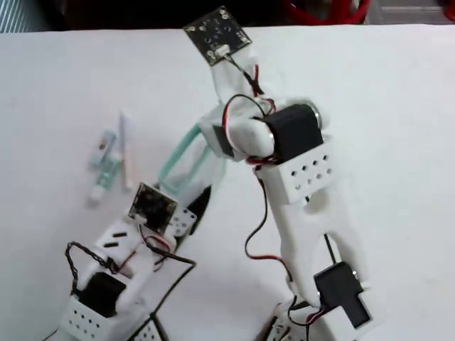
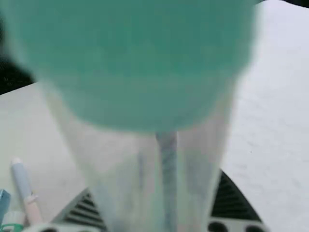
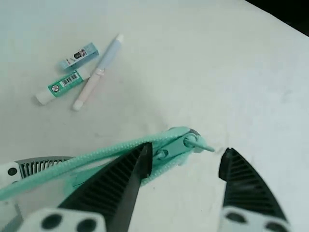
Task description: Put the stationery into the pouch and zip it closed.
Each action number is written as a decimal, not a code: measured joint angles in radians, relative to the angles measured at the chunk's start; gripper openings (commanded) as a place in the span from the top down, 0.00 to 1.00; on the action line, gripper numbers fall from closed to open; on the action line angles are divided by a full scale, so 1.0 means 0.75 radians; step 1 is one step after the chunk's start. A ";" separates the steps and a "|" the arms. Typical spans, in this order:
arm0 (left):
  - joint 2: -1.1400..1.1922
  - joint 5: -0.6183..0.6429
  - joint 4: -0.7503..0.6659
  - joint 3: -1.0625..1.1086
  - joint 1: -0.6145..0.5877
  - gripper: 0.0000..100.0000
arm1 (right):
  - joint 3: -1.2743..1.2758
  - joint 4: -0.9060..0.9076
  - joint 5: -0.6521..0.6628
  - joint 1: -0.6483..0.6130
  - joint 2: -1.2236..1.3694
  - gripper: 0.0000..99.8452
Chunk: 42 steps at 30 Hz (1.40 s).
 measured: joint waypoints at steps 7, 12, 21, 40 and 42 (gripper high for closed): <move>-0.018 0.086 0.471 -0.405 -0.053 0.66 | 0.000 0.000 0.000 -0.006 0.002 0.76; -0.020 0.012 0.481 -0.548 -0.272 0.65 | 0.000 0.000 0.000 -0.010 0.002 0.76; -0.020 -0.203 0.548 -0.986 -0.540 0.65 | 0.000 0.000 0.000 -0.010 0.002 0.76; 1.021 -0.194 0.732 -1.702 -0.957 0.69 | 0.000 0.000 0.000 -0.010 0.004 0.76; 1.342 -0.194 0.831 -1.843 -0.919 0.68 | 0.000 0.000 0.000 -0.010 0.004 0.76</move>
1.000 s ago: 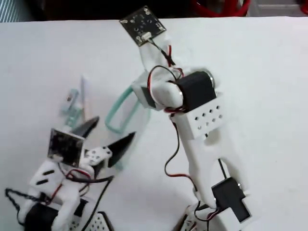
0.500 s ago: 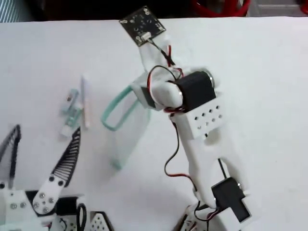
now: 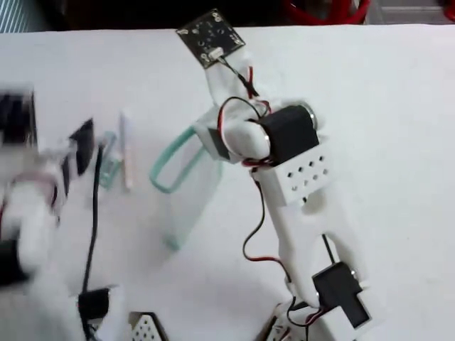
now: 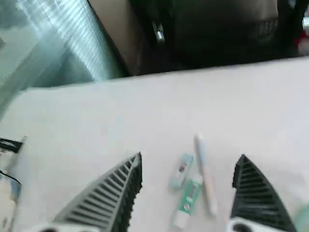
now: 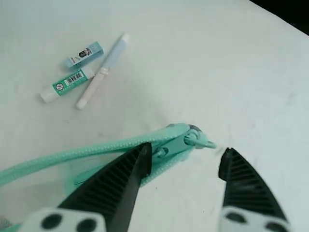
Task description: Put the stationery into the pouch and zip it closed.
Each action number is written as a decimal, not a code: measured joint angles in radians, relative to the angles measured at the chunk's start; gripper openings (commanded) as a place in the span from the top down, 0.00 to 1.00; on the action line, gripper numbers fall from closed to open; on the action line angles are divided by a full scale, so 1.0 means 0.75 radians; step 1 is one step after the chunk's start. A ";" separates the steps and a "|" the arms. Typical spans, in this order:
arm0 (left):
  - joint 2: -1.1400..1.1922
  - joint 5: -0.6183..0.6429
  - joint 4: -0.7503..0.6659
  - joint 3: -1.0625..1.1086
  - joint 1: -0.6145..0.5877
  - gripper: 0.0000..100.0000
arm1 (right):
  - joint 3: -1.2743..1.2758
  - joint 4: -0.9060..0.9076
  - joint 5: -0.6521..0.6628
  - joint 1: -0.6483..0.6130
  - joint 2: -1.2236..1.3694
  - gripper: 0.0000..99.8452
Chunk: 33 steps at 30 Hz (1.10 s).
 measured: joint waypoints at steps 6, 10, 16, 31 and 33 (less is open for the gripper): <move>0.790 -0.033 0.250 -0.438 0.178 0.68 | 0.002 0.000 0.000 0.000 0.000 0.76; 1.238 0.068 0.241 -0.681 0.217 0.68 | 0.002 0.000 0.000 0.004 0.000 0.76; 1.796 0.155 0.160 -1.023 0.217 0.68 | 0.002 0.000 0.000 0.068 0.000 0.76; 2.502 0.188 0.272 -1.729 0.117 0.68 | 0.002 0.000 0.000 0.072 0.012 0.76; 2.537 0.188 0.321 -1.790 0.117 0.68 | 0.002 0.000 0.000 0.072 0.012 0.76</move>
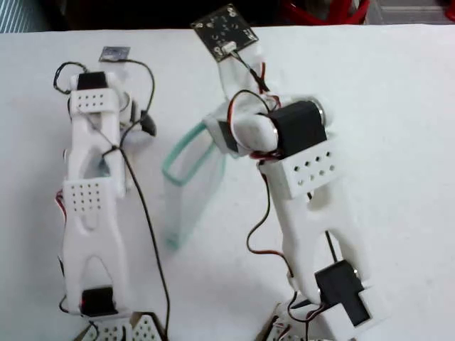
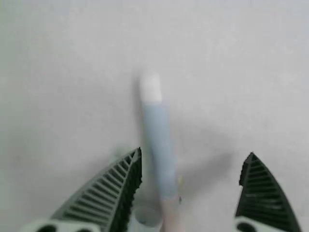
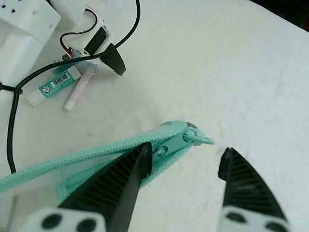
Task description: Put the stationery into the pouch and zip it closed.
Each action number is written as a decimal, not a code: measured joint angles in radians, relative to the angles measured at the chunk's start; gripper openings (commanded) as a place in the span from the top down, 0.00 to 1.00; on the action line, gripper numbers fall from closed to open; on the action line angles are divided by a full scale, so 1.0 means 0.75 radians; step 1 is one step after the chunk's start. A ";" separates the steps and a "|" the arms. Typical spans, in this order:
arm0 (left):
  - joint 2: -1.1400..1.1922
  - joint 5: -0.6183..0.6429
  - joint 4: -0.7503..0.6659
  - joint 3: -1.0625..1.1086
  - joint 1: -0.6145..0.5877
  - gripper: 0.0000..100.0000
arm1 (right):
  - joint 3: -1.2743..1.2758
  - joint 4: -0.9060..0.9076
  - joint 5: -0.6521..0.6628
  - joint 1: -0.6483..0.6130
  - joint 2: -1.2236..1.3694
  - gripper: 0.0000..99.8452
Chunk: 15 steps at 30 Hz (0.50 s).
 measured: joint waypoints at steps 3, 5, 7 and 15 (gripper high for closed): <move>0.049 0.000 0.035 -0.080 0.000 0.71 | 0.000 0.000 0.000 0.000 0.000 0.76; 0.094 0.006 0.037 -0.121 0.000 0.76 | 0.000 0.000 0.000 0.000 0.000 0.76; 0.133 0.035 0.037 -0.153 0.000 0.79 | 0.002 0.000 0.000 0.000 0.000 0.76; 0.186 0.061 0.053 -0.276 0.002 0.86 | 0.033 0.000 0.000 0.002 0.000 0.76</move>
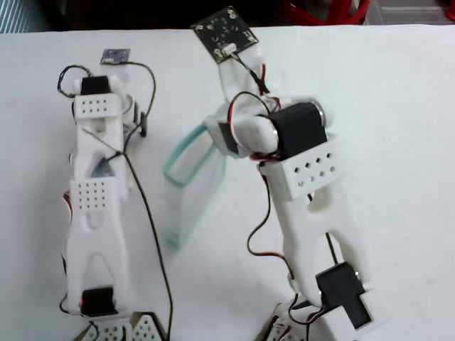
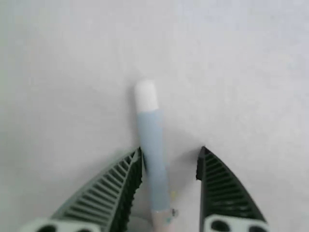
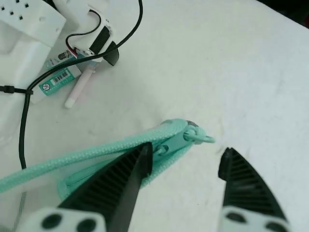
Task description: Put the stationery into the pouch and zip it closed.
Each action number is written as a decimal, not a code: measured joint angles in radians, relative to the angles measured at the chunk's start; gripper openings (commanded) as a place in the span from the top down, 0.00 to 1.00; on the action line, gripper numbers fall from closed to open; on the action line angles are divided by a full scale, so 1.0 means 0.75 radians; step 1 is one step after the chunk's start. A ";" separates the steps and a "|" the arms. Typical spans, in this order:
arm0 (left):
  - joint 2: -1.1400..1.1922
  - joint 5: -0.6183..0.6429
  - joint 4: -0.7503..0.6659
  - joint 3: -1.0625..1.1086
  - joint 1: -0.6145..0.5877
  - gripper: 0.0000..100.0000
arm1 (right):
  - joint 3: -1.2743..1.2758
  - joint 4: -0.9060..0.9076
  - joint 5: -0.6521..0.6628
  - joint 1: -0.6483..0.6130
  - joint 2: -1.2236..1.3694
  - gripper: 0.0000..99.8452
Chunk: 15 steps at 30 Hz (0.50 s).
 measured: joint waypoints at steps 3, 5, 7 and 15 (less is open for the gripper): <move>0.000 0.000 0.006 -0.002 0.002 0.94 | 0.000 0.000 0.000 0.000 0.000 0.76; 0.000 0.000 0.018 -0.002 0.002 0.98 | 0.000 0.000 0.000 0.000 0.000 0.76; 0.002 0.002 0.043 -0.033 0.002 0.97 | 0.000 0.000 0.000 0.000 0.000 0.76; 0.002 0.002 0.119 -0.235 -0.002 0.97 | 0.000 0.000 0.000 0.000 0.000 0.76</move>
